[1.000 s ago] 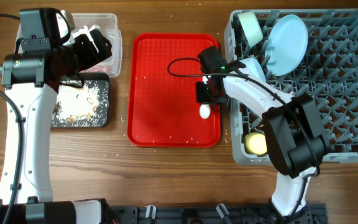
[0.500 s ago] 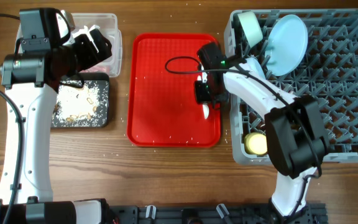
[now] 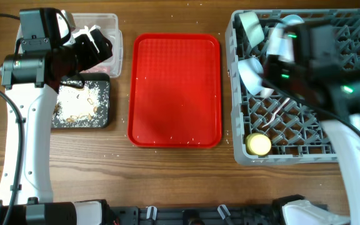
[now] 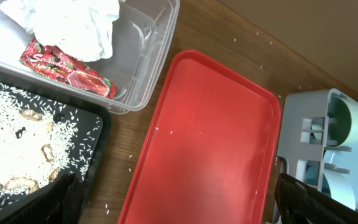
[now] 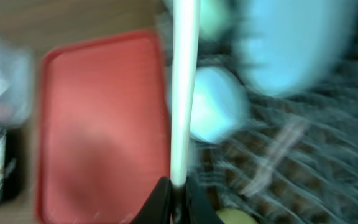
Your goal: Sort waste into correct bins and load items into the dishwasher rack
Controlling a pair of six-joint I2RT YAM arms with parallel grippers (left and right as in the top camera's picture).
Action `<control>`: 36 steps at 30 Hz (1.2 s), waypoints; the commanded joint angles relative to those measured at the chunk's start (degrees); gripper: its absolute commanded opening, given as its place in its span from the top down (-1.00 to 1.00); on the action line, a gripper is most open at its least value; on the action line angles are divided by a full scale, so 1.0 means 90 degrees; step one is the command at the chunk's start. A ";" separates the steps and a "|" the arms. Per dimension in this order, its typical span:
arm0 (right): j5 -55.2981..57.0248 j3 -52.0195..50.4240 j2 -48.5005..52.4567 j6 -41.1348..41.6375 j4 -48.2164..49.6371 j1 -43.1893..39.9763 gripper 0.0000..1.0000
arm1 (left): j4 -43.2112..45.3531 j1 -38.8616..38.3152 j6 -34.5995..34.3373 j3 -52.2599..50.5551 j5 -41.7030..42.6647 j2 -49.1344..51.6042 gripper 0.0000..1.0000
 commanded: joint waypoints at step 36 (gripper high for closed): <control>0.0260 -0.1642 -0.0775 -0.0019 0.0420 -0.1168 0.43 | 0.0017 0.0053 0.0056 0.0024 -0.0066 0.0036 -0.99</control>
